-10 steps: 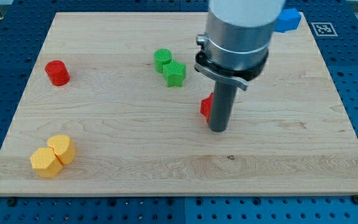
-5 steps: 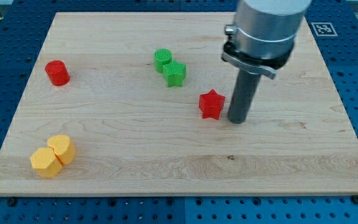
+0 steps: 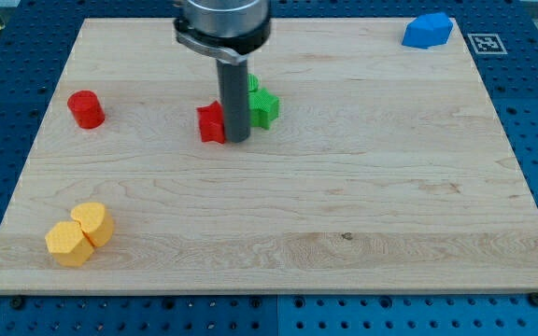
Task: Push the red star right side of the red circle
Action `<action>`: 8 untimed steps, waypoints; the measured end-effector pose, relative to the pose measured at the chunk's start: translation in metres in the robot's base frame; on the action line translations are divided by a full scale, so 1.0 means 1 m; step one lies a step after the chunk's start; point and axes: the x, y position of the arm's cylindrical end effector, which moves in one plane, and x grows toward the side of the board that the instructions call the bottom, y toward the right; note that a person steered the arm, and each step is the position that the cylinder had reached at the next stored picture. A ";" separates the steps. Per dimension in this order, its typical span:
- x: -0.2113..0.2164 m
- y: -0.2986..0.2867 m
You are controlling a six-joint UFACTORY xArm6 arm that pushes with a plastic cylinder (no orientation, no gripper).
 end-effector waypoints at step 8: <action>-0.081 -0.114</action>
